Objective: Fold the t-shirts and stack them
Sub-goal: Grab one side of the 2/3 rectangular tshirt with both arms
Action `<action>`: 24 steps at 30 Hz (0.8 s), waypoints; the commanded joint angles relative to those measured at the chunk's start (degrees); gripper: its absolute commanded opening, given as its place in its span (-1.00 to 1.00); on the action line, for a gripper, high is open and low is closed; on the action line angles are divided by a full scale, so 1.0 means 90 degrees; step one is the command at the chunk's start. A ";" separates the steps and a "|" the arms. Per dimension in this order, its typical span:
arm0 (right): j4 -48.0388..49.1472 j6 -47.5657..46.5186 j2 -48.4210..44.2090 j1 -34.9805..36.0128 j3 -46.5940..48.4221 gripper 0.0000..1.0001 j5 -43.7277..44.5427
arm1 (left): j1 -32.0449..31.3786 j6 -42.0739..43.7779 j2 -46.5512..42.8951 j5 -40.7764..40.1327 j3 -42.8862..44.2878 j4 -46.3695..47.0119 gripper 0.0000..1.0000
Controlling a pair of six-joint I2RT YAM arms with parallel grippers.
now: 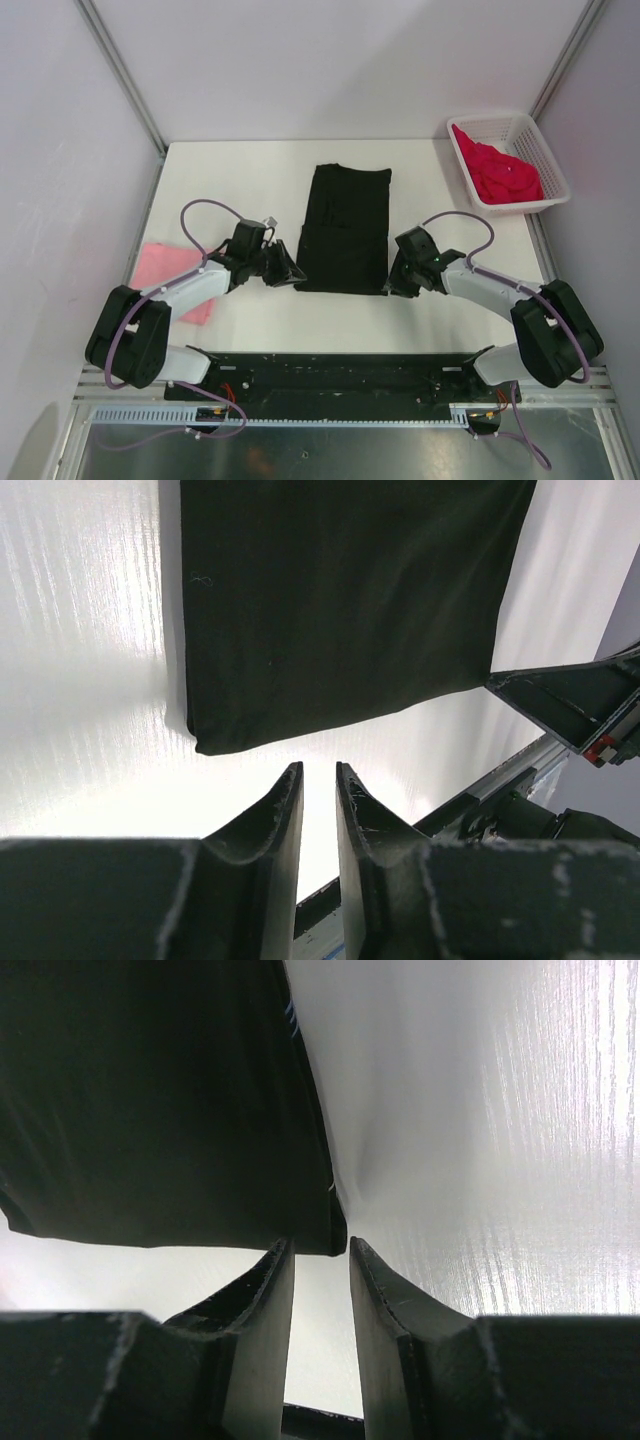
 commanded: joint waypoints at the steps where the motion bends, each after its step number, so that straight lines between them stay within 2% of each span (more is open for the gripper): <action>1: 0.0186 0.0127 0.0172 0.0098 -0.0001 -0.33 0.0337 | 0.0016 0.0032 -0.0146 0.0107 -0.0051 0.0025 -0.54; 14: 0.0246 0.0130 0.0489 0.0254 -0.0135 -0.36 0.0517 | 0.0028 0.0060 -0.0088 0.0068 -0.0146 0.0025 -0.53; 17: 0.0238 0.0117 0.0493 0.0254 -0.0138 -0.46 0.0521 | 0.0029 0.0076 -0.0092 0.0005 -0.0192 0.0018 -0.53; 21: 0.0221 0.0092 0.0476 0.0233 -0.0138 -0.81 0.0508 | 0.0027 0.0167 -0.0192 -0.0272 -0.0301 -0.0046 -0.51; 24: 0.0175 0.0067 0.0429 0.0216 -0.0138 -0.96 0.0506 | 0.0024 0.0231 -0.0280 -0.0511 -0.0393 -0.0144 -0.46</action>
